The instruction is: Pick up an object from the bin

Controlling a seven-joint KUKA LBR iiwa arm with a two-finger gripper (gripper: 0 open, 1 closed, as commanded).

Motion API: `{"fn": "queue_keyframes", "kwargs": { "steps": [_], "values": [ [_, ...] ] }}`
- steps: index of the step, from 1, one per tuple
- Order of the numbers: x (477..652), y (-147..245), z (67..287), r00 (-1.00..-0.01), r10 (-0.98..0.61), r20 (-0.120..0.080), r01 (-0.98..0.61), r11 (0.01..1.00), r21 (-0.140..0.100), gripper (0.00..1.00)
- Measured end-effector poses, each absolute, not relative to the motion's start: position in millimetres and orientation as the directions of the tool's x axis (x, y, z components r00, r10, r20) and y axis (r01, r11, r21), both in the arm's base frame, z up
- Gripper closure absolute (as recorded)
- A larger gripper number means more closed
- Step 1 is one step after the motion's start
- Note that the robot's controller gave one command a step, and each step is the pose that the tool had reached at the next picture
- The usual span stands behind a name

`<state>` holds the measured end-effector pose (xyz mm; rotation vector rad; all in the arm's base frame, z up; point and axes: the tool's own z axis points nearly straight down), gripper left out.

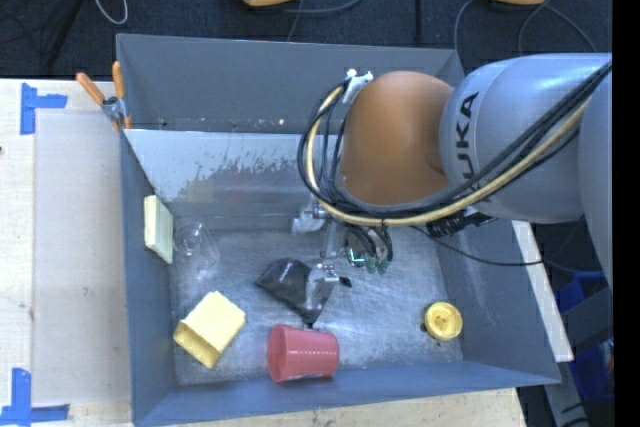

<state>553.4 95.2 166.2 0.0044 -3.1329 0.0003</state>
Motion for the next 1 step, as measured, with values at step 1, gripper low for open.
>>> {"fn": "queue_keyframes", "kwargs": {
  "steps": [1],
  "values": [
    [555.2, 94.7, 169.9, -1.0, 0.0, 0.002, 0.0, 1.0, 0.0, 0.0]
  ]
}}
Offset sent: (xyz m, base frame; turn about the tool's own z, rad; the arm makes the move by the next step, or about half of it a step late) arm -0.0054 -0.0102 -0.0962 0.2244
